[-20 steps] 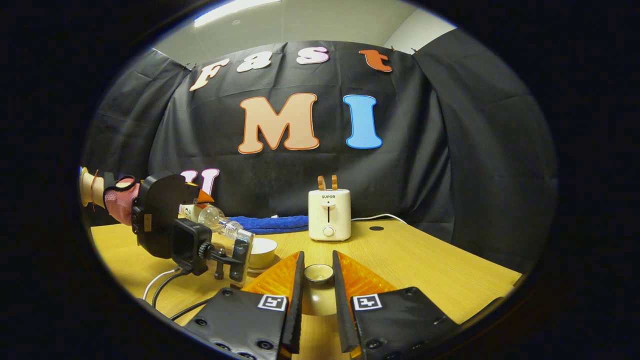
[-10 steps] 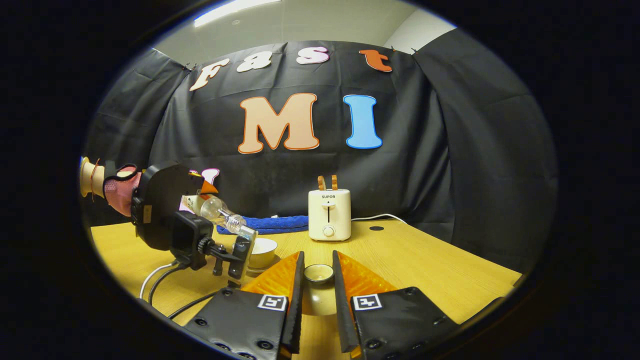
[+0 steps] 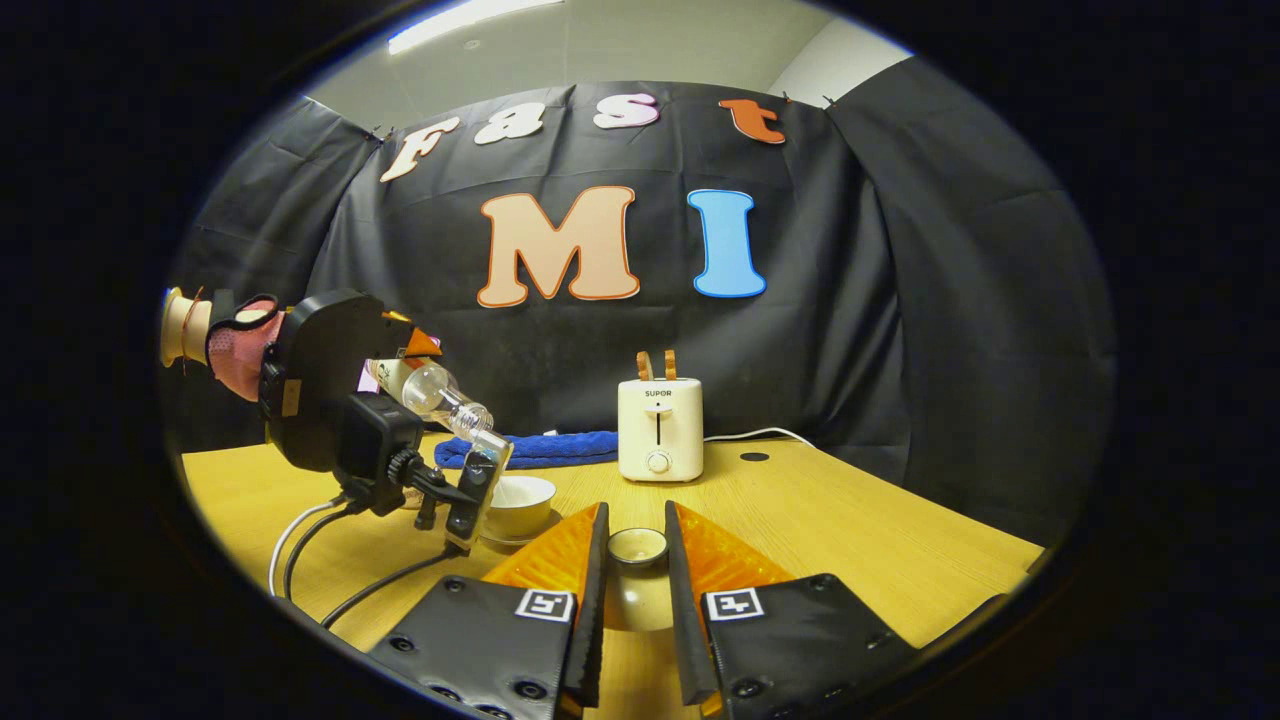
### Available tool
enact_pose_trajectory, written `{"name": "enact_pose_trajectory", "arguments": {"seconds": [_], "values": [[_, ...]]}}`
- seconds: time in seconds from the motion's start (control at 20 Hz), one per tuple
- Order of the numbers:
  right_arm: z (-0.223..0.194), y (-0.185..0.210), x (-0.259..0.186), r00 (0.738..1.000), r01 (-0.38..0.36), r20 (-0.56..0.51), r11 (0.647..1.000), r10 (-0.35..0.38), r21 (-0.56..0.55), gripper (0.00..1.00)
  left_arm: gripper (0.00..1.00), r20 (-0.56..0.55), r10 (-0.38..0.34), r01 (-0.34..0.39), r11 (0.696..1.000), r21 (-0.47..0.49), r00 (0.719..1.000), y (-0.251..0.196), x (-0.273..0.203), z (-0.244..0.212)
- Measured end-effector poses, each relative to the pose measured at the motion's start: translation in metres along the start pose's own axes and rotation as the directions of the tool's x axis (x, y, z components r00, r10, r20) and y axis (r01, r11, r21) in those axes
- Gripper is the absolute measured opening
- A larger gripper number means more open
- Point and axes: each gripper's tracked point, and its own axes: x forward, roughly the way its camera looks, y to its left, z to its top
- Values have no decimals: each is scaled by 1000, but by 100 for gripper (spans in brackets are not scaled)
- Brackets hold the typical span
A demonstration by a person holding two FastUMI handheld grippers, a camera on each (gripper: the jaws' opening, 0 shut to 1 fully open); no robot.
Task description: Open the teacup lid with one hand, grasp the water bottle and pour water into the teacup with the other hand; after pouring, place the water bottle on the coaster and then close the teacup lid.
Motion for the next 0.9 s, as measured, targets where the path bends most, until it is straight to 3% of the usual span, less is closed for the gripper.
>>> {"name": "enact_pose_trajectory", "arguments": {"seconds": [0.3, 0.55, 0.8, 0.9], "values": [[0, 0, 0, 1000, 0, 0, 1000, 0, 0, 34, 71, 0, 10, -10, 1000, 25, 1000, 7, 0, 3], [-1, 0, 0, 1000, 0, 0, 1000, 0, 0, 34, 70, -2, -19, 19, 1000, -8, 1000, -6, 3, 2], [0, 0, 1, 1000, 0, 0, 1000, 0, 1, 34, 70, 17, -86, 87, 978, -187, 996, -33, 5, 3], [-1, -1, 1, 1000, 0, -1, 1000, 0, 1, 34, 70, 60, -164, 174, 916, -362, 985, -54, 2, 11]]}}
